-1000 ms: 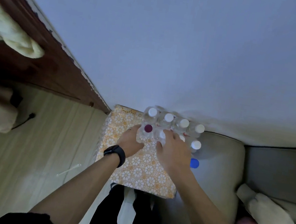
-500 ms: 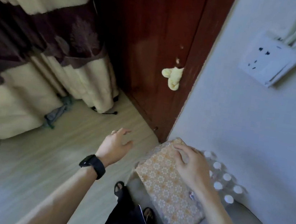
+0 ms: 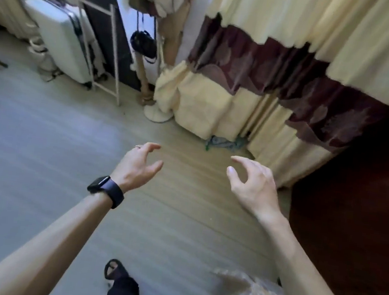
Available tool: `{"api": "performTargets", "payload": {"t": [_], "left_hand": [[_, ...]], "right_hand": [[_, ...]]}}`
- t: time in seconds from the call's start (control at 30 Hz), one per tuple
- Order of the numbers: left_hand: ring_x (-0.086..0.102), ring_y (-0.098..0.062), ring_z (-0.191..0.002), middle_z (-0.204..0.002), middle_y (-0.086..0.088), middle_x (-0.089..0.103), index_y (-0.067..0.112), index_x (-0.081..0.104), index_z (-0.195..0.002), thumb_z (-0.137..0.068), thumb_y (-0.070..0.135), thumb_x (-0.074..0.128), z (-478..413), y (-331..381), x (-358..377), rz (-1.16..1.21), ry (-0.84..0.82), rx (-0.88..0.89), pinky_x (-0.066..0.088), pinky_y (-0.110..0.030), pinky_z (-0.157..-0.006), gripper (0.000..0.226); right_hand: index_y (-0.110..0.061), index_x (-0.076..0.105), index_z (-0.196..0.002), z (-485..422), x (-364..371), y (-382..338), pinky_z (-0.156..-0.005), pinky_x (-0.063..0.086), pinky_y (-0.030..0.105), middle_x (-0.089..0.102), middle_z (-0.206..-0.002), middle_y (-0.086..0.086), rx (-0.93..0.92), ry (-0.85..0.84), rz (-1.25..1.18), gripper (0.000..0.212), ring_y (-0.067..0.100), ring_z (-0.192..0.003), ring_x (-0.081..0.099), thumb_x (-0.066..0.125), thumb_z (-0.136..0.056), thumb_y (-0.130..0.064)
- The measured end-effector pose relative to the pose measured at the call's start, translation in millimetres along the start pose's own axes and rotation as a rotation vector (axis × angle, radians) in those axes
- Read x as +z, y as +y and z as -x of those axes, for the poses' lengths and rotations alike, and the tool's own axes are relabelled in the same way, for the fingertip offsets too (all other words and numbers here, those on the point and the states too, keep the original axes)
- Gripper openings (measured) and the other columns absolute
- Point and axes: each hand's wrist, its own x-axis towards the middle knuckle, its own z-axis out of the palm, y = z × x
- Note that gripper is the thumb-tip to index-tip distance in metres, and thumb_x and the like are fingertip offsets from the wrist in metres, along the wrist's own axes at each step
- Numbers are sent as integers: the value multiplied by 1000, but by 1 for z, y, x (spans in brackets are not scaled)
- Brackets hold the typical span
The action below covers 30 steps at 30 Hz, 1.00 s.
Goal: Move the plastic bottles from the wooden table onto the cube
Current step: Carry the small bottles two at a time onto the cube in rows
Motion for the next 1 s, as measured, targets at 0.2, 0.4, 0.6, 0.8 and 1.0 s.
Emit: {"api": "performTargets", "payload": {"t": [0.2, 0.4, 0.6, 0.8, 1.0], "left_hand": [[52, -23, -128, -133, -11, 59, 20, 56, -136, -92, 29, 66, -7, -139, -122, 48, 154, -199, 38, -31, -102, 46], [54, -22, -128, -134, -7, 61, 25, 57, -135, -90, 34, 65, -26, -237, -212, 61, 250, -328, 43, -35, -102, 46], [53, -20, -128, -136, -3, 59, 28, 56, -135, -91, 37, 63, -57, -308, -284, 69, 339, -423, 41, -32, -101, 46], [54, -20, -126, -134, 0, 60, 31, 56, -133, -91, 40, 63, -109, -387, -372, 55, 415, -514, 41, -30, -99, 43], [56, -19, -124, -131, 0, 62, 32, 59, -129, -91, 38, 64, -180, -460, -474, 61, 497, -611, 42, -31, -100, 39]], "right_hand": [[-31, 62, -132, -66, 108, -165, -109, 33, 31, 62, -134, -7, -208, -188, 16, 40, 22, -132, 45, 58, -94, -44], [-31, 62, -131, -114, 192, -295, -110, 39, 39, 62, -133, -3, -361, -275, 37, 42, 26, -132, 45, 60, -92, -45], [-34, 57, -137, -172, 266, -401, -112, 37, 41, 57, -140, -3, -484, -382, 87, 44, 25, -137, 39, 56, -95, -49], [-36, 55, -138, -256, 344, -511, -112, 33, 40, 54, -143, -4, -581, -427, 44, 44, 23, -140, 35, 53, -97, -50], [-36, 55, -138, -353, 411, -633, -113, 33, 39, 53, -144, -6, -670, -514, -1, 43, 22, -141, 32, 52, -97, -49]]}}
